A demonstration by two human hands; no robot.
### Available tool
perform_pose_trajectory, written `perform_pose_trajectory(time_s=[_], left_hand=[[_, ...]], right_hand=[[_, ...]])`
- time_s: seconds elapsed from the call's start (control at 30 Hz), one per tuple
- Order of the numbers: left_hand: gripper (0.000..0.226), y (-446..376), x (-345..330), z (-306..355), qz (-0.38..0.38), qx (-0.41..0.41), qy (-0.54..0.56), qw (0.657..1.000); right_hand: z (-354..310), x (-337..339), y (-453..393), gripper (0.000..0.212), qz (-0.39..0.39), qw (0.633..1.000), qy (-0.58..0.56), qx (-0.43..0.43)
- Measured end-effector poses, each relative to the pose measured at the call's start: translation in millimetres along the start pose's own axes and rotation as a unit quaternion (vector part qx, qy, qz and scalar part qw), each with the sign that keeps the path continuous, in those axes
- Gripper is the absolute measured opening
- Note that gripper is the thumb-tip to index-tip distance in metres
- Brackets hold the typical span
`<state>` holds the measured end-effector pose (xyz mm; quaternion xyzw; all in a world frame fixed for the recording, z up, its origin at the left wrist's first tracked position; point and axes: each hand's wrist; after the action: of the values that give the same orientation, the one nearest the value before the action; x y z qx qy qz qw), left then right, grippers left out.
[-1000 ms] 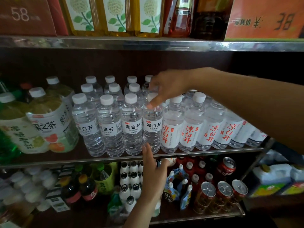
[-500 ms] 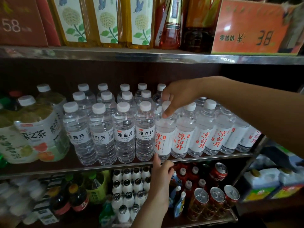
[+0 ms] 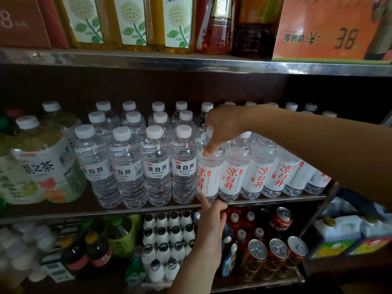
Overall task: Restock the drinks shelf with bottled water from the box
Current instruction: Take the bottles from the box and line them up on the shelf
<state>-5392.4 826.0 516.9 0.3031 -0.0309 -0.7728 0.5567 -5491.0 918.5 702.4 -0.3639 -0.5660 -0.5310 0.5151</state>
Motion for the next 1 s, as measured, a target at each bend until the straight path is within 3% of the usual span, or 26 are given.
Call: perform_pose_trajectory(time_s=[0.3, 0.57, 0.8, 1.0], left_hand=[[0.083, -2.4, -8.0, -5.2, 0.007, 0.025, 0.017, 1.0], [0.08, 1.2, -2.1, -1.9, 0.008, 0.009, 0.041, 0.999], [0.048, -3.8, 21.9, 8.7, 0.072, 0.002, 0.1, 0.992], [0.023, -4.7, 17.6, 18.3, 0.076, 0.034, 0.142, 0.986]], right_hand=[[4.8, 1.4, 0.7, 0.065, -0.004, 1.0, -0.023, 0.018], [7.4, 1.0, -1.6, 0.064, -0.012, 0.999, -0.02, 0.032], [5.2, 1.1, -9.4, 0.052, -0.028, 0.998, 0.001, 0.055], [5.2, 4.9, -3.8, 0.055, -0.033, 0.996, 0.004, 0.085]])
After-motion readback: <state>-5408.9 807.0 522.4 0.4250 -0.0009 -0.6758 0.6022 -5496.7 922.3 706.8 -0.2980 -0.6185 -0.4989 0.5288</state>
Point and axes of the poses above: each hand's wrist, its own y-axis away from the middle knuckle, its own x-axis out of the back of the hand, z = x × y, and after that the axes turned 4 degrees about x, right-handed
